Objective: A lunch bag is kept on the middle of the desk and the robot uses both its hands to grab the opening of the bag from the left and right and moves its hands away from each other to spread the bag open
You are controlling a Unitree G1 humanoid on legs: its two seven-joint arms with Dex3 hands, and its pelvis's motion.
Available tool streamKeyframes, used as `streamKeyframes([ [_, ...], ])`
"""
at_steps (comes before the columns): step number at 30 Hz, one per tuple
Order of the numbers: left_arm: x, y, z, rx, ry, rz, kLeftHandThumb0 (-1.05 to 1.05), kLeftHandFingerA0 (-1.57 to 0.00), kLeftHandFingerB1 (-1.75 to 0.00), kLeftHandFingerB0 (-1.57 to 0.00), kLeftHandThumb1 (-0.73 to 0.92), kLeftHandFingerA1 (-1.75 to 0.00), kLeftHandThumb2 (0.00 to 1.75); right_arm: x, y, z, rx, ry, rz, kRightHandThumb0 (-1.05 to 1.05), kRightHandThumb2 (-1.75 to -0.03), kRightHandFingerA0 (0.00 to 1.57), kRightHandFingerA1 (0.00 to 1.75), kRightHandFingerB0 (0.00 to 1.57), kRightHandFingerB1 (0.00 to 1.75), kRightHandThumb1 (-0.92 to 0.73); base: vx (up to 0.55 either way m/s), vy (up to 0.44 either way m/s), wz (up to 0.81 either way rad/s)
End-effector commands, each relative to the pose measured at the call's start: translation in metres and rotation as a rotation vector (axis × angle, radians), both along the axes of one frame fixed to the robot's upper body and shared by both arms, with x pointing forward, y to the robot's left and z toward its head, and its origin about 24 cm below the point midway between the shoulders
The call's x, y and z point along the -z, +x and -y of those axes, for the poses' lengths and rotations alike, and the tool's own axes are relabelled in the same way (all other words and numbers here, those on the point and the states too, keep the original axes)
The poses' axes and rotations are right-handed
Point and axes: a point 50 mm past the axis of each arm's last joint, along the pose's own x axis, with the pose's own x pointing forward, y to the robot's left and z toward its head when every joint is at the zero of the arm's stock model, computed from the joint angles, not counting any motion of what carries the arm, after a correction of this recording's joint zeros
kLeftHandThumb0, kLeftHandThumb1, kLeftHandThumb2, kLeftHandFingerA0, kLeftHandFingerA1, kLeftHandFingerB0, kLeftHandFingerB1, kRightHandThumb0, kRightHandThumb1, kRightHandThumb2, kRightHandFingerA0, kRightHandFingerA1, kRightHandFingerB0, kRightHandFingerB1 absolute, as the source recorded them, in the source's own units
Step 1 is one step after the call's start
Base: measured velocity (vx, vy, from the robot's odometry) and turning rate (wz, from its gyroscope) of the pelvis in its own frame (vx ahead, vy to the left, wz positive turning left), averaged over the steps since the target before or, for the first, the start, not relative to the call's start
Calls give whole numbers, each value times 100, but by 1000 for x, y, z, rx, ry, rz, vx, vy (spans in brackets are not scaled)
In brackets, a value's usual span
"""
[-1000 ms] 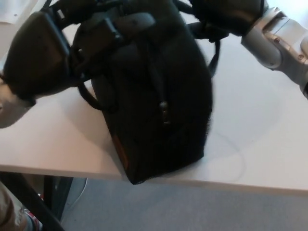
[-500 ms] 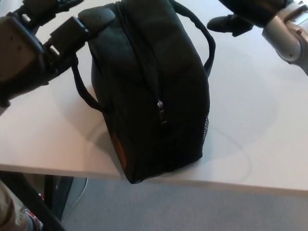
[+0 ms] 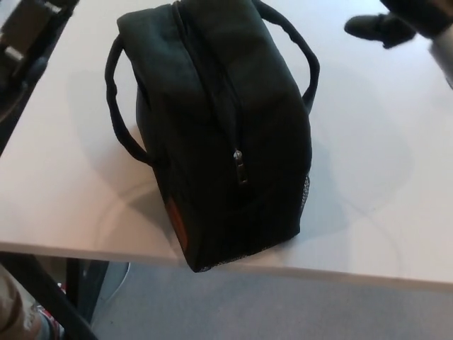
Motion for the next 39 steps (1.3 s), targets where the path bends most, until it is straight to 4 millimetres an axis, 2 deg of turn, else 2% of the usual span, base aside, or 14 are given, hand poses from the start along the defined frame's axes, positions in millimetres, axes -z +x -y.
streamKeyframes([
  [1, 7, -67, -36, -58, -225, 1, 22, -25, -30, -11, 33, -40, 77, 32, -77, 60, -30, 122, 46, -35, -56, 48, 46, 11, 26, -52, 0, 0, 0],
  [10, 64, -180, -44, -108, -518, -368, 12, -37, -31, -17, 48, -42, 63, 151, -216, 89, -10, 265, -247, -42, -68, 30, 43, 18, 37, -48, 0, 0, 0],
  [13, 88, -213, -35, -137, -649, -522, 8, -18, -46, -3, 40, -52, 91, 183, -246, 84, 2, 296, -350, -45, -71, 31, 45, 21, 40, -50, 0, 0, 0],
  [15, 107, -241, -29, -189, -714, -631, 4, -29, -27, -11, 56, -37, 56, 210, -266, 76, -31, 302, -425, -43, -74, 40, 49, 34, 45, -49, 0, 0, 0],
  [20, 139, -280, -14, -188, -1046, -924, 0, -17, -25, -7, 60, -35, 58, 245, -285, 54, -88, 245, -675, -47, -61, 48, 40, 50, 42, -70, 0, 0, 0],
  [21, 140, -284, -8, -197, -1097, -980, -10, -17, -22, -8, 63, -36, 61, 249, -287, 48, -92, 250, -710, -50, -94, 39, 55, 34, 53, -53, 0, 0, 0],
  [22, 141, -288, -3, -188, -1128, -1047, -28, -15, -22, -9, 69, -33, 63, 257, -292, 39, -93, 284, -765, -52, -62, 35, 35, 29, 33, -73, 0, 0, 0],
  [23, 142, -290, 3, -169, -1137, -1112, -25, 0, -48, 0, 68, -49, 111, 265, -299, 29, -95, 326, -831, -53, -63, 29, 34, 24, 31, -76, 0, 0, 0],
  [26, 144, -291, 15, -115, -1089, -1196, -55, -8, -29, -4, 78, -36, 83, 274, -308, 14, -120, 315, -925, -58, -64, 19, 32, 13, 28, -81, 0, 0, 0],
  [31, 159, -286, 31, -44, -1055, -1308, -64, -1, -37, -1, 71, -38, 103, 280, -296, -4, -104, 427, -1026, -34, -113, 2, 50, 0, 49, -60, 0, 0, 0],
  [34, 163, -287, 32, -41, -1042, -1345, -65, -2, -39, -2, 74, -40, 105, 285, -293, -8, -94, 435, -1075, -68, -105, 8, 49, 0, 35, -69, 0, 0, 0],
  [35, 165, -287, 31, -41, -1036, -1354, -64, -3, -39, -3, 74, -41, 106, 287, -293, -7, -89, 429, -1087, -67, -67, 16, 37, 10, 23, -90, 0, 0, 0],
  [37, 170, -286, 27, -43, -1026, -1363, -68, -4, -37, -2, 76, -43, 108, 289, -293, -5, -90, 421, -1113, -34, -114, 1, 49, 0, 49, -60, 0, 0, 0],
  [39, 173, -284, 22, -49, -1012, -1372, -72, -7, -38, -5, 76, -44, 106, 290, -293, -5, -95, 418, -1131, -34, -114, 1, 49, 0, 49, -61, 0, 0, 0],
])
